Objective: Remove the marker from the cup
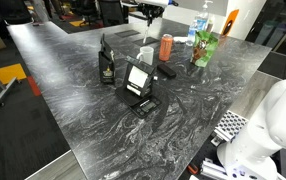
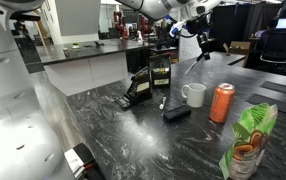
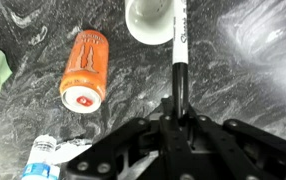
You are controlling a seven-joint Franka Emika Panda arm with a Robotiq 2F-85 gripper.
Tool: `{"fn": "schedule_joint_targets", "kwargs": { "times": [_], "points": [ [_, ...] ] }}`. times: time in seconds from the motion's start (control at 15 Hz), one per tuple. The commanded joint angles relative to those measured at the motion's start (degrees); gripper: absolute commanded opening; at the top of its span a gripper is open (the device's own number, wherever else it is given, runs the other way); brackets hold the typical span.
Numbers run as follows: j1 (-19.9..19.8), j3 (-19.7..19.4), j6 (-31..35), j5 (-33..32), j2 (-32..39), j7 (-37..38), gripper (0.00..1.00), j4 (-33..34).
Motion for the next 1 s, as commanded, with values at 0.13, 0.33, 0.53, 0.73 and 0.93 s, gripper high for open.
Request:
{"fn": "schedule_joint_targets", "kwargs": {
  "times": [0.13,0.33,0.53,0.73,0.93],
  "points": [
    [-3.0,0.9,-9.8,9.3,0.3,-13.3,0.02,-3.1],
    [-3.7,0.8,-14.1,11.3,3.0,-18.8,0.02,-4.3],
    [-4.2,0.6,-19.8,12.6,5.6,-24.3,0.02,-4.1],
    [-4.4,0.3,-26.4,11.7,7.8,-26.4,0.42,-3.1],
    [-4.8,0.0,-25.6,12.4,6.9,-26.5,0.66,-3.9]
  ]
}}
